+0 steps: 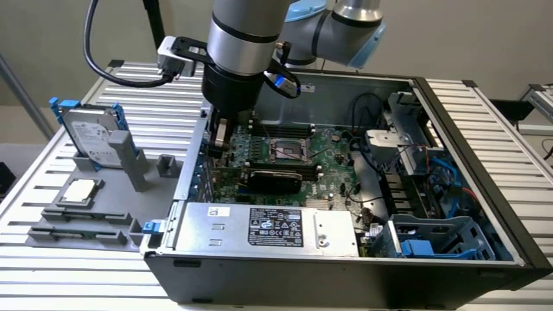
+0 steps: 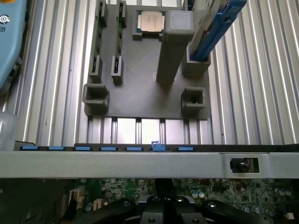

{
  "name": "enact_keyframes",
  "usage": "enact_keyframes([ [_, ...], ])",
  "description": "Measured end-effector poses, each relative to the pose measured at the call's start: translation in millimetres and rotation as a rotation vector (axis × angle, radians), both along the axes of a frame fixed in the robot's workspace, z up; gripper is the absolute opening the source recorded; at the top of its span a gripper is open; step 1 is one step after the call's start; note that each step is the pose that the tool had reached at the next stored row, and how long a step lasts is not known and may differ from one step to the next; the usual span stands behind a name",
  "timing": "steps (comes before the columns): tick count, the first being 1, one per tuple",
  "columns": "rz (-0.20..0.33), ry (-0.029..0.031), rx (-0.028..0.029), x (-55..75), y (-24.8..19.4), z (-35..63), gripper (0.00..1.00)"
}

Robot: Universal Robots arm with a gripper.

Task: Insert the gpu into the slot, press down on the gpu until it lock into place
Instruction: 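Press down on the gpu until it lock into place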

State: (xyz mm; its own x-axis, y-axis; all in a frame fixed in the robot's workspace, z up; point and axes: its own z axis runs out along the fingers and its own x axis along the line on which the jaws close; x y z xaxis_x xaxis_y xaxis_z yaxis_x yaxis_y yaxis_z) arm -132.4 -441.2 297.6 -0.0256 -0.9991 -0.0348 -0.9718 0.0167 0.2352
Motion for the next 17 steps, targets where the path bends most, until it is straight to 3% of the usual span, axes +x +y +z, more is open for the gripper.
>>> enact_keyframes([
  [6, 0.000, 0.0053, 0.0002, -0.1, 0.0, -0.1, 0.11],
  [17, 0.000, 0.0051, 0.0007, 1.4, 0.0, 2.3, 0.11],
])
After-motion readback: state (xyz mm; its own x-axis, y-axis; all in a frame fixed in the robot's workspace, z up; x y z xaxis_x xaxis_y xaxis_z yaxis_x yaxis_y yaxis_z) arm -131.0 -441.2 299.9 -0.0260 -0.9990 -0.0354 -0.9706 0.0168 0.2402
